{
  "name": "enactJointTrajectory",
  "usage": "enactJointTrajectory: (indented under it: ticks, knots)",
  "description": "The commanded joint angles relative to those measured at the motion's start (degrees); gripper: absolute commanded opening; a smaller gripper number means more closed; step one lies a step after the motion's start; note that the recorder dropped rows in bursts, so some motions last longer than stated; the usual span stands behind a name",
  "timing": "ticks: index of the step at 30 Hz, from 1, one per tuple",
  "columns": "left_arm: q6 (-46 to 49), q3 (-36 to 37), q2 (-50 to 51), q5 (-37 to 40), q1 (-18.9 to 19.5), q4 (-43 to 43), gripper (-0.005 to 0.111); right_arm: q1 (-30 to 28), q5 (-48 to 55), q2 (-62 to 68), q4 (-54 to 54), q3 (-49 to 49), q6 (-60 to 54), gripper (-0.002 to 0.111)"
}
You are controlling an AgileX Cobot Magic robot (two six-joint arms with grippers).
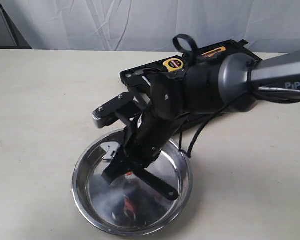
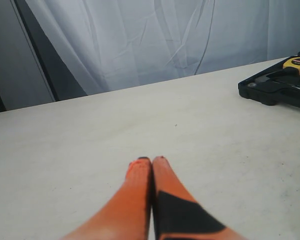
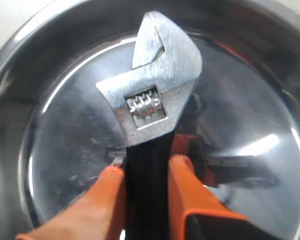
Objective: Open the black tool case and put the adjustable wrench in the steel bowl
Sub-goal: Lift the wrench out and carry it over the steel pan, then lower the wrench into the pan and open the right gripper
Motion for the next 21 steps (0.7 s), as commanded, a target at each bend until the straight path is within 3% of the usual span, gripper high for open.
enactJointTrajectory:
  ticks: [1,14,17,20,21]
  knots:
    - [-0.22,-0.11,-0.39,-0.57,0.06,-0.05,0.0,2.59,-1.44,1.27,-2.6,-0.15,-0.5,-0.001]
    - [-0.22,-0.11,-0.39,-0.57,0.06,-0.05,0.0,3.1,-5.93,2.6,-5.21,-0.15,-0.02,0.0]
    - [-0.22,-0.11,-0.39,-0.57,0.06,-0.05,0.0,3.1,-5.99,2.72,-5.21,-0.15,-0.02,0.015]
    - [-0.22,-0.11,-0.39,-0.57,0.06,-0.05,0.0,3.1,-5.33,2.72,-4.63,-0.15,0.73,0.041]
    - [-0.22,-0.11,-0.39,-0.57,0.06,-0.05,0.0,3.1,-5.08,2.72,-4.63,-0.15,1.0,0.041]
